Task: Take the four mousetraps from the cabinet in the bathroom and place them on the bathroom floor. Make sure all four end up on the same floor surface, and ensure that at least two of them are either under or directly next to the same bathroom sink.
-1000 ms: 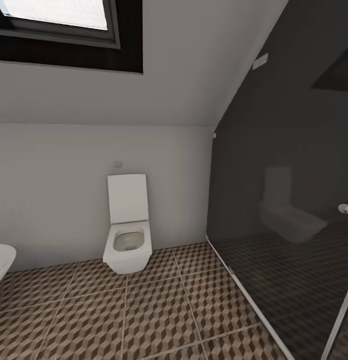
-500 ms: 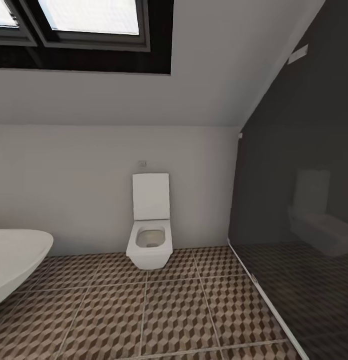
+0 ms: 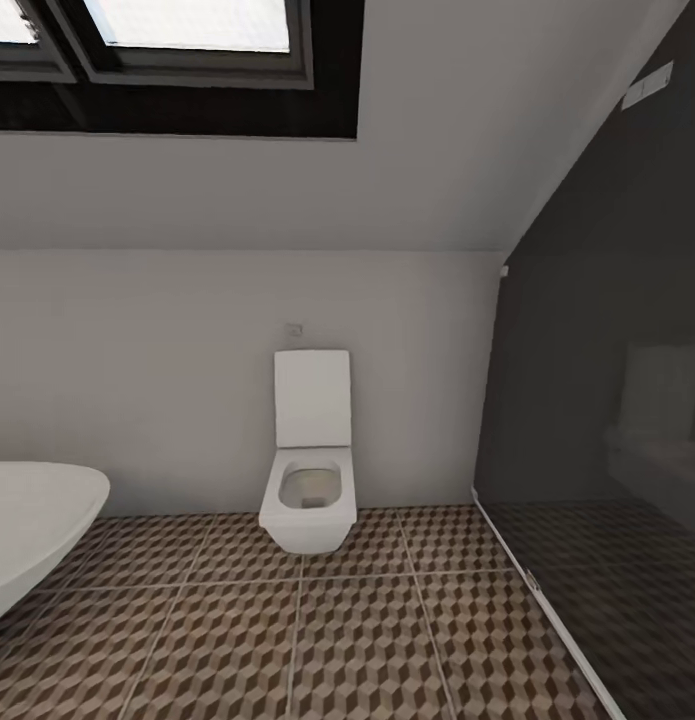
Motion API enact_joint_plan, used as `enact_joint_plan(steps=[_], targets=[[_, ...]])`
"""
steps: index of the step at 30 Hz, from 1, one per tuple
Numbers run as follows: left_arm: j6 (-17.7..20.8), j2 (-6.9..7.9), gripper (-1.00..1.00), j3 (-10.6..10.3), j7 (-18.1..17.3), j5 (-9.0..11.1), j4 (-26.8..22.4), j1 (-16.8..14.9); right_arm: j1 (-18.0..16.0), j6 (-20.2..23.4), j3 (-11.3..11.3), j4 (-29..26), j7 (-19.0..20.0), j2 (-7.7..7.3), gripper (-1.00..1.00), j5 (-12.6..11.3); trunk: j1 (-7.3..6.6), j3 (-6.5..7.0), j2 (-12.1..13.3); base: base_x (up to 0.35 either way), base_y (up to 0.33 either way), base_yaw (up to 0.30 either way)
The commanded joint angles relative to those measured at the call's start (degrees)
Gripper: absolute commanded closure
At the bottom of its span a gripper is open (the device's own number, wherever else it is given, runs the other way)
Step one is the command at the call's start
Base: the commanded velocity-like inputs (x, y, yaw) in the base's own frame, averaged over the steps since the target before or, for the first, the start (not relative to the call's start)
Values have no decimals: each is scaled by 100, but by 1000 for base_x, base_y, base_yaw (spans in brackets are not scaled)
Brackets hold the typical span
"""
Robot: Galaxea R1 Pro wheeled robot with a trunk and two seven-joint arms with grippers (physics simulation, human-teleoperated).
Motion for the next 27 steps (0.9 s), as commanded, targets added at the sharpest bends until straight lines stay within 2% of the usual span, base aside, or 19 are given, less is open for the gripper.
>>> enact_joint_plan(steps=[1, 11, 22, 27], targets=[[-18, 1, 100, -15, -27, 59, 10, -4, -8, 10, 44, 11, -17, 1, 100, 13, 3, -6, -3, 321, 0, 2], [-12, 2, 100, -15, -29, 61, 13, -3, -7, -7, 44, 10, -17, -8, 100, 8, 3, -6, -3, 323, 0, 21], [-12, 0, 100, -20, -29, 57, 12, -3, -8, -15, 42, 11, -17, -23, 100, 8, 3, -6, -3, 324, 0, 231], [-12, -1, 100, -23, -29, 56, 8, -5, -6, -15, 43, 9, -17, -34, 100, 8, 3, -6, -3, 324, 0, 45]])
